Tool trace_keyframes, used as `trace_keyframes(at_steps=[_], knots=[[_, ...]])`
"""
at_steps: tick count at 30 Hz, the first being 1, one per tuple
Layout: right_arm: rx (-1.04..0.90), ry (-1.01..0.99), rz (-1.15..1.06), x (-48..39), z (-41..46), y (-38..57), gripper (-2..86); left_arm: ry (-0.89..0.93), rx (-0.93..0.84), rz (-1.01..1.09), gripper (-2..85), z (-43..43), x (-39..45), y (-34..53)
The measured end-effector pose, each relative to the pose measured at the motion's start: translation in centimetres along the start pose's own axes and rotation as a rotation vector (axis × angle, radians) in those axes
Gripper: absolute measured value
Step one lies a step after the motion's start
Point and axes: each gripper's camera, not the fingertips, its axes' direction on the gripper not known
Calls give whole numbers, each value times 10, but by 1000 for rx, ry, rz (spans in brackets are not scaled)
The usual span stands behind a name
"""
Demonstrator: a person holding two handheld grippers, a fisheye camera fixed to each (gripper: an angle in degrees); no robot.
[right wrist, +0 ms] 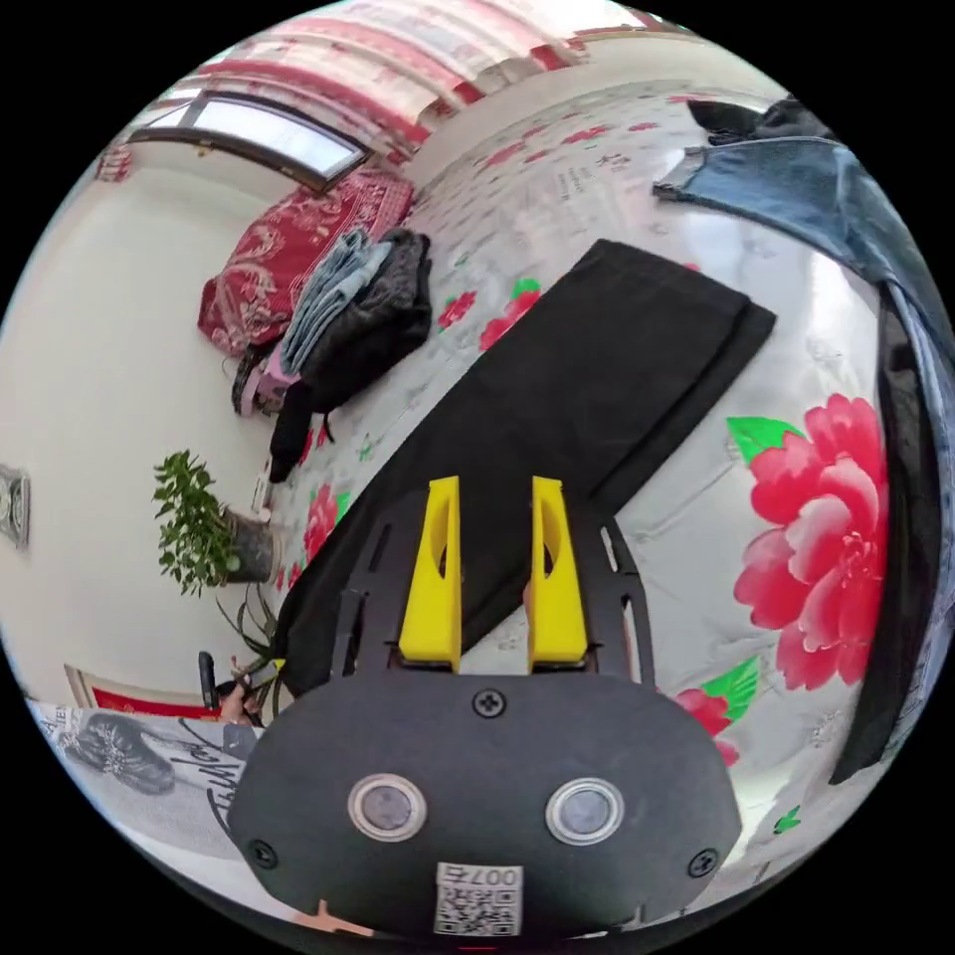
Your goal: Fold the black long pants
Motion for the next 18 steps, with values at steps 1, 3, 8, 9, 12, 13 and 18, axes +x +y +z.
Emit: trace_keyframes(at_steps=[1,3,8,9,12,13,18], knots=[[83,55,83,27,-23,-14,86,19,16,-30,86,-6,-8,4],[166,94,181,62,-48,-32,96,39,41,-68,87,-17,-22,9],[233,60,322,120,-62,-62,108,133,83,-247,100,-36,-75,32],[233,51,329,123,-60,-63,107,157,89,-275,104,-36,-81,36],[356,70,383,126,-60,-55,86,299,125,-410,118,-21,-109,60],[406,35,430,129,-60,-52,71,348,134,-469,122,-10,-120,72],[327,-215,529,135,-49,-67,12,611,238,-725,134,35,-157,117]])
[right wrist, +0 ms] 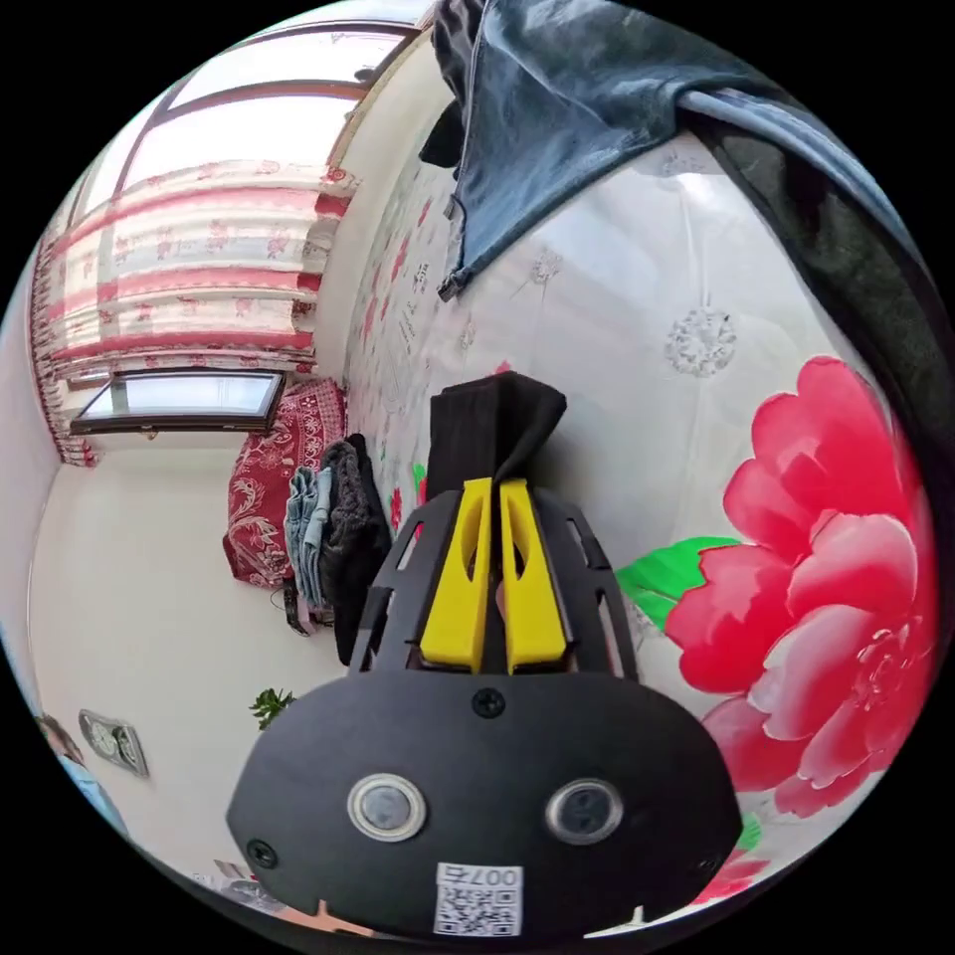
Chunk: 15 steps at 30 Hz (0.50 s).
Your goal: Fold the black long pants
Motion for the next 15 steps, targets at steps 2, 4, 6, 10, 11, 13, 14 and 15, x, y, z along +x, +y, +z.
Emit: trace_keyframes(at_steps=[2,4,6,10,11,13,14,15], knots=[[-66,-90,-174,-47,6,10,3,33,14,-14,137,4,-16,2],[-171,-156,-383,-99,11,34,1,26,29,3,139,7,-22,1],[-287,-206,-640,-155,13,78,-1,38,49,1,140,9,-29,-2],[-616,-252,-1147,-232,19,230,1,84,70,-14,128,20,-44,-8],[-715,-221,-1236,-234,28,275,1,100,70,-15,118,23,-49,-10],[-860,-137,-1293,-221,49,335,5,138,71,-2,103,28,-52,-13],[-968,-69,-1278,-204,66,367,9,124,78,10,93,29,-52,-14],[-1024,-36,-1262,-195,75,381,11,112,78,27,88,29,-50,-14]])
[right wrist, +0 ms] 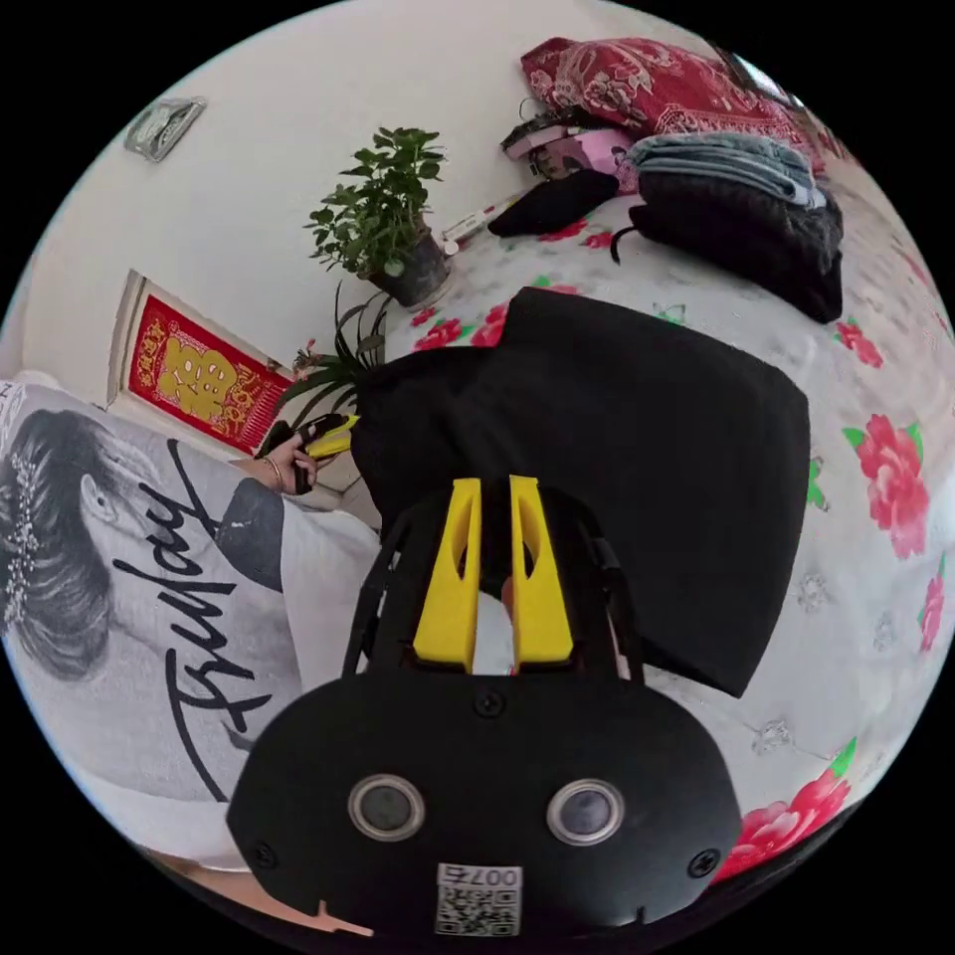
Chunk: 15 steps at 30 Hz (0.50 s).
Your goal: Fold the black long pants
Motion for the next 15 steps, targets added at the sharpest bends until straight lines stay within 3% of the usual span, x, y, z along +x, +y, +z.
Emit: trace_keyframes(at_steps=[3,9,15], knots=[[-129,-56,85,-11,55,12,16,-31,-9,86,68,1,11,-1],[40,-41,205,-16,34,37,13,92,15,347,55,2,69,12],[187,25,336,3,-8,65,11,140,-189,842,50,58,209,60]])
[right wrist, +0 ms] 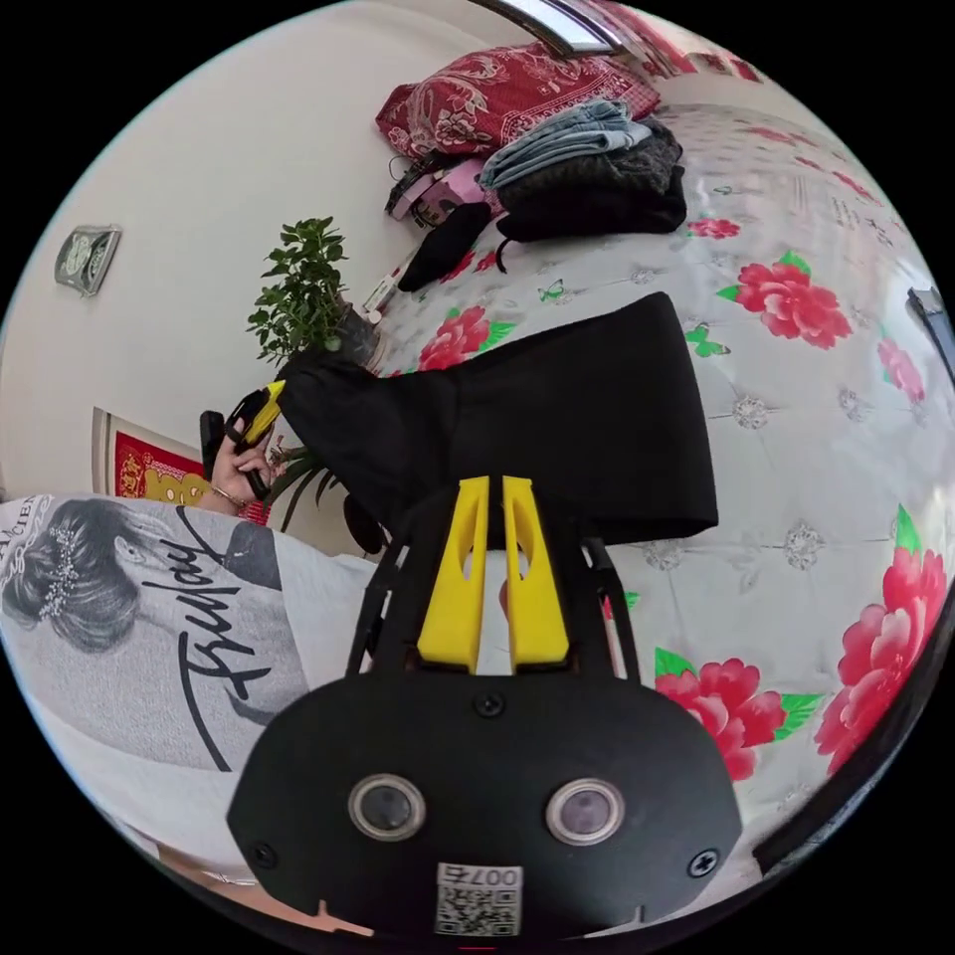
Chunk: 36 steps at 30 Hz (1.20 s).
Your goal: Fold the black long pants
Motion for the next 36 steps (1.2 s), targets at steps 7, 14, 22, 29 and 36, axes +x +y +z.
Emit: trace_keyframes(at_steps=[7,14,22,29,36], knots=[[194,48,224,47,-36,38,33,336,-368,598,78,214,188,-6],[222,59,384,89,-37,47,82,126,-657,591,93,327,167,55],[266,83,429,143,-38,-4,123,-44,-665,171,117,315,1,44],[16,133,446,202,17,-96,116,0,-809,82,125,401,-39,45],[-63,143,416,207,37,-127,35,13,-869,138,18,440,-48,11]])
